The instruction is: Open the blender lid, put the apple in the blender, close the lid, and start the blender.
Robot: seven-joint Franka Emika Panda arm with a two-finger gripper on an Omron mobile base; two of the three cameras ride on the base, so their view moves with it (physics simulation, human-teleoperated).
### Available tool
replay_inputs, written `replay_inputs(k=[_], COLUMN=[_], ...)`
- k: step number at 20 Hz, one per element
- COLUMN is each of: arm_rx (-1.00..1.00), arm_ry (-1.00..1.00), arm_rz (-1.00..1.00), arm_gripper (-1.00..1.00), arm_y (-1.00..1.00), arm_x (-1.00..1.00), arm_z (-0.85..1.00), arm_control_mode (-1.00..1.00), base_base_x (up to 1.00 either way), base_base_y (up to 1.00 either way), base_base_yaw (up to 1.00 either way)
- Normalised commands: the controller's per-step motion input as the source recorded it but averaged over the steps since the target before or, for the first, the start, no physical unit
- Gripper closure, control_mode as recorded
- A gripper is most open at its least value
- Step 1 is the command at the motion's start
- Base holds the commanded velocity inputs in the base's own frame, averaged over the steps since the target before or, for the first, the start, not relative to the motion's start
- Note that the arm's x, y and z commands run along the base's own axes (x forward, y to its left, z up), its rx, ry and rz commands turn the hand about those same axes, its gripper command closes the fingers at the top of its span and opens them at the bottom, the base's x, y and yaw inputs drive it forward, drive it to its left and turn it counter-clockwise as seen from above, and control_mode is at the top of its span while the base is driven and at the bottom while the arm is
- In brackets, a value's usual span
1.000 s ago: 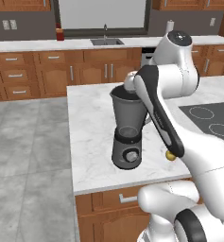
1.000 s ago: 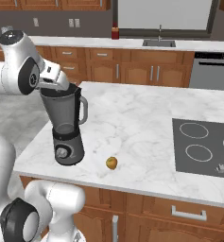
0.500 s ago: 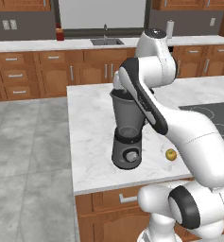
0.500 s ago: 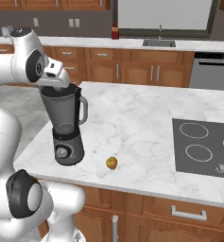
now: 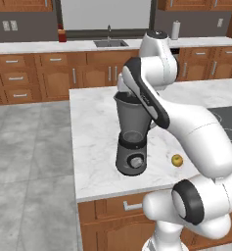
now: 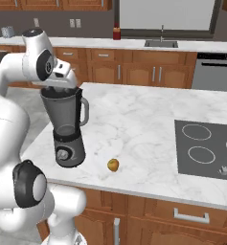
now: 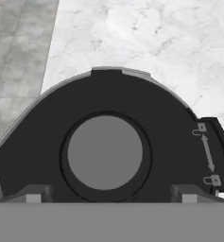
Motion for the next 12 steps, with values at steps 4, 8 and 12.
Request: replay_inputs(k=[4, 8, 12], arm_rx=[0.00, 0.00, 0.00], arm_ry=[0.06, 0.05, 0.03], arm_rz=[0.00, 0.00, 0.00], arm_gripper=[-1.00, -1.00, -1.00], arm_y=[0.00, 0.00, 0.00], arm_x=[0.22, 0.20, 0.21], arm_z=[-0.29, -0.26, -0.17], arm_control_mode=[-1.00, -1.00, -1.00], base_base_x=[0.00, 0.00, 0.00], base_base_y=[0.00, 0.00, 0.00], base_base_yaw=[0.00, 0.00, 0.00])
